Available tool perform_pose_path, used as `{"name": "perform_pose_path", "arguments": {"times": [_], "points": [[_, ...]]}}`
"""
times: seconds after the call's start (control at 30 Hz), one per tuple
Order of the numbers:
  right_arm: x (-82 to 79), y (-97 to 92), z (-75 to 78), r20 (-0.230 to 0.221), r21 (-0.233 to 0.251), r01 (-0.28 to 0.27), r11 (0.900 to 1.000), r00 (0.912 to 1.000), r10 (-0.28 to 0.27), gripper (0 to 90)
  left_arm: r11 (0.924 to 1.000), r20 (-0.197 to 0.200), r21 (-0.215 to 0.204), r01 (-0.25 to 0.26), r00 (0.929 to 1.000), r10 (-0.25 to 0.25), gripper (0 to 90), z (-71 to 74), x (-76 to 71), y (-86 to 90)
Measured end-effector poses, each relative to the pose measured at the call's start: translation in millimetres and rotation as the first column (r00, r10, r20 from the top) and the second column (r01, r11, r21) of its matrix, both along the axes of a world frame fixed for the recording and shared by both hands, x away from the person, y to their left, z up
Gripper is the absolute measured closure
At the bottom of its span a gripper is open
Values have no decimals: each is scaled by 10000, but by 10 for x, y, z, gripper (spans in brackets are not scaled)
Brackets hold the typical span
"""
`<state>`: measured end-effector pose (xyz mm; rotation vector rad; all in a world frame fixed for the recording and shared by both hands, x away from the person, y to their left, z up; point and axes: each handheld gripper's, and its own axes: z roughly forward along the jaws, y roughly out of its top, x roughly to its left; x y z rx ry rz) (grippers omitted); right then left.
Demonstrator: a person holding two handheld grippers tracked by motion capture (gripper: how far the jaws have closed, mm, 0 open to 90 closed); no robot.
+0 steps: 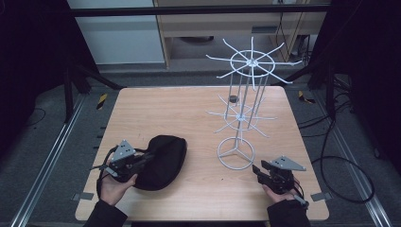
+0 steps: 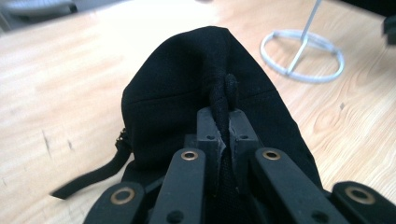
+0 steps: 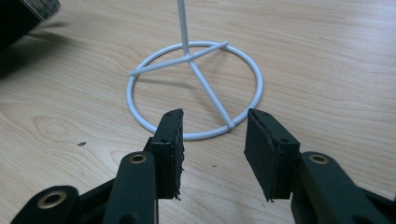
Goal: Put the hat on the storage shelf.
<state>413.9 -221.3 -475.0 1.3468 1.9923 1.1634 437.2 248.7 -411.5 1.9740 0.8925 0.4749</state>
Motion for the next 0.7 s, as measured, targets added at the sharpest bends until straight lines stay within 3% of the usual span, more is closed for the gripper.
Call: {"name": "perform_pose_path", "arguments": {"times": [0.07, 0.1, 0.13, 0.2, 0.33, 0.37, 0.4, 0.5, 0.57, 0.6, 0.63, 0.7], "points": [[2, -13, 1, 10, 27, 64, 10000, 10000, -64, 568, 9987, 496, -492, -92, 9987, 116, 853, 93, -59, 23], [4, -19, 0, 11, 43, 92, 9999, 10000, -92, 567, 9987, 496, -492, -92, 9987, 116, 852, 93, -59, 23], [9, -25, -4, 37, 16, 96, 10000, 9999, -96, 566, 9953, 754, -954, -175, 9968, 248, 852, 156, -100, 42], [13, -32, -7, 34, -22, 157, 9999, 9999, -157, 564, 9902, 970, -1382, -201, 9947, 337, 852, 214, -134, 64], [18, -40, -12, 81, -63, 220, 9997, 9997, -219, 562, 9821, 1317, -1869, -217, 9902, 469, 852, 300, -188, 82], [20, -44, -11, 84, -90, 254, 9996, 9996, -253, 562, 9772, 1595, -2120, -111, 9861, 458, 852, 369, -225, 88], [20, -44, -11, 84, -90, 254, 9996, 9996, -253, 562, 9772, 1595, -2120, -111, 9861, 458, 852, 369, -225, 88], [25, -46, -10, 100, -111, 311, 9995, 9995, -310, 562, 9698, 2087, -2438, 126, 9772, 397, 852, 515, -283, 86], [30, -45, -14, 144, -167, 339, 9993, 9993, -337, 561, 9614, 2292, -2737, 289, 9727, 360, 852, 599, -310, 88], [31, -48, -16, 149, -172, 354, 9992, 9993, -352, 561, 9555, 2569, -2913, 476, 9660, 302, 852, 689, -348, 89], [33, -51, -18, 166, -194, 359, 9992, 9992, -355, 561, 9555, 2569, -2913, 476, 9660, 302, 852, 689, -348, 89], [34, -55, -19, 142, -188, 401, 9990, 9991, -398, 560, 9474, 2812, -3136, 633, 9592, 290, 852, 774, -380, 90]]}}
